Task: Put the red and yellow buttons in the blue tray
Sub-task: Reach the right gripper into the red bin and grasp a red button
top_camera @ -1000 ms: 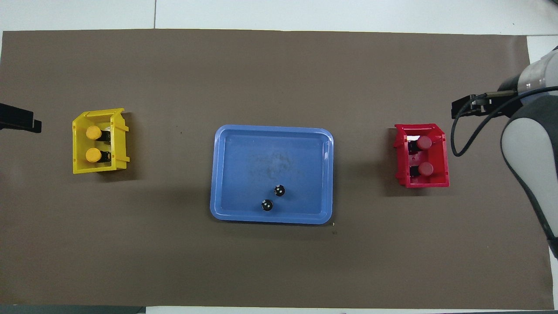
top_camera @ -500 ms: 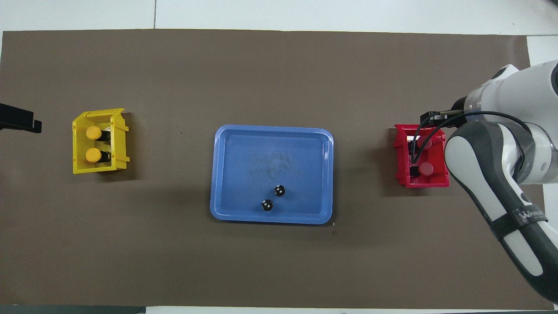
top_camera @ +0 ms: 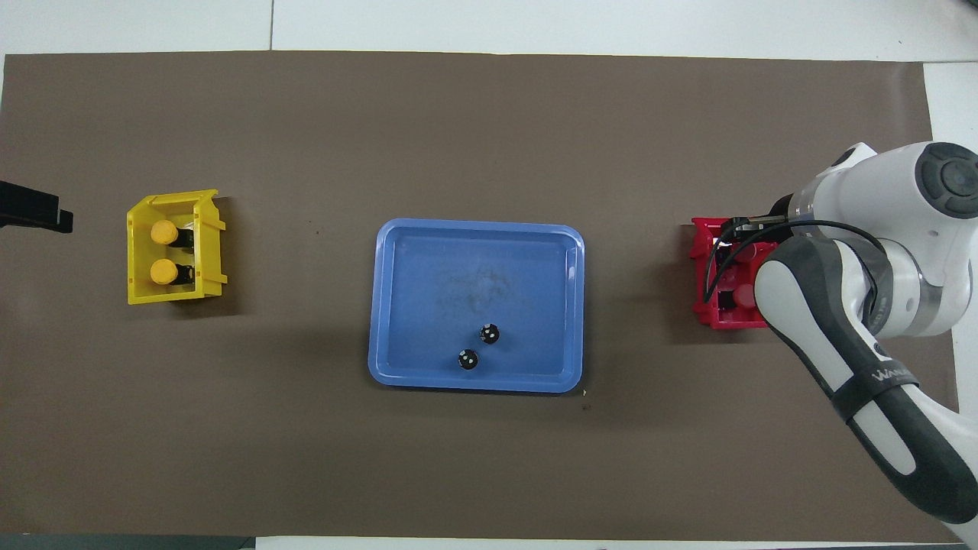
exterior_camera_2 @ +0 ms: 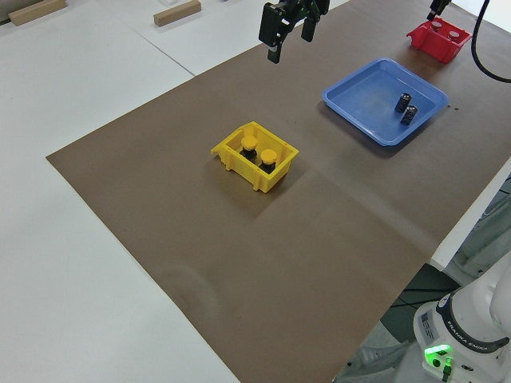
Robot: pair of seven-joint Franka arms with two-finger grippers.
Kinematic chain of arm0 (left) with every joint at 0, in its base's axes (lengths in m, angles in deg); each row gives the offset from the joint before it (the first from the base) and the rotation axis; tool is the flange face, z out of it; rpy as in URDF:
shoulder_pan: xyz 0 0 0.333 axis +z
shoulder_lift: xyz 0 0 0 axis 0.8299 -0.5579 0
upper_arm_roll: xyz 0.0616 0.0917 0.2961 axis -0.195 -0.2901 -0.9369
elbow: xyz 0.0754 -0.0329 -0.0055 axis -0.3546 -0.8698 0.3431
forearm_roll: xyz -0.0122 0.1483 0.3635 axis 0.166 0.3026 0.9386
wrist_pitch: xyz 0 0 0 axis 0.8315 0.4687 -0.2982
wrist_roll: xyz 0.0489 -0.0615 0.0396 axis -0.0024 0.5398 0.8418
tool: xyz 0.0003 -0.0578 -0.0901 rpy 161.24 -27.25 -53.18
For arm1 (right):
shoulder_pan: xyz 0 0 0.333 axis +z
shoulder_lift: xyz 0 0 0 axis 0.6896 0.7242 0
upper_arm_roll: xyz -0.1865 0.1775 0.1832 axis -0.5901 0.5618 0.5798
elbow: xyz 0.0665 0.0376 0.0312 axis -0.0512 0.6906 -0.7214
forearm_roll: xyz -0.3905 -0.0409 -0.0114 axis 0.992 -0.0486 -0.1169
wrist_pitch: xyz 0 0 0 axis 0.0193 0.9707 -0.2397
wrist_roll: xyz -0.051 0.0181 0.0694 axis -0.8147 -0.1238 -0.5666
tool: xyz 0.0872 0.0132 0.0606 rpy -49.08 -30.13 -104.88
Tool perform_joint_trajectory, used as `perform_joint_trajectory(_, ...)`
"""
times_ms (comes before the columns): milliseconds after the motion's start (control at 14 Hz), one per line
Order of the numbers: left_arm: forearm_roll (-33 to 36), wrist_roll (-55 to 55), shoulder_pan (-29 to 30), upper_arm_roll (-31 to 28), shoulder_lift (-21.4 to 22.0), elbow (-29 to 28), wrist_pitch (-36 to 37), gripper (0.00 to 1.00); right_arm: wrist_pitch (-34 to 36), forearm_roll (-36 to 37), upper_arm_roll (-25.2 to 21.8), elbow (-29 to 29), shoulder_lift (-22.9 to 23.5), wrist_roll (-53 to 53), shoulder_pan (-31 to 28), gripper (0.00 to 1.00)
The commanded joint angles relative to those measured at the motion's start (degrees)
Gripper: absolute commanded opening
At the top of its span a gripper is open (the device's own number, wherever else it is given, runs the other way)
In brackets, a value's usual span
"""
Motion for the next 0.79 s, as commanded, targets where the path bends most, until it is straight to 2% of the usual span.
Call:
perform_joint_trajectory(0,0.0,-0.9,0.4,0.1,1.6,-1.6,0.5,1.0,-2.3,-0.9,0.2,3.0,-0.9,-0.3,0.0,0.62)
perform_joint_trajectory(286,0.0,-0.9,0.3,0.1,1.6,-1.6,0.5,1.0,-5.0,-0.9,0.2,5.6,-1.5,0.0,-0.1,0.58)
perform_joint_trajectory(357,0.0,-0.9,0.3,0.1,1.6,-1.6,0.5,1.0,-5.1,-0.9,0.2,5.7,-1.3,0.0,-0.1,0.53)
perform_joint_trajectory(571,0.0,-0.9,0.4,0.1,1.6,-1.6,0.5,1.0,-3.2,-0.8,0.2,3.6,-0.9,0.0,-0.1,0.26)
perform_joint_trajectory(643,0.0,-0.9,0.4,0.1,1.6,-1.6,0.5,1.0,-0.4,-0.4,0.2,1.0,-0.3,0.1,0.0,0.21)
perform_joint_trajectory(714,0.0,-0.9,0.3,0.1,1.6,-1.6,0.5,1.0,3.9,0.1,0.2,-3.0,0.7,0.1,0.0,0.2)
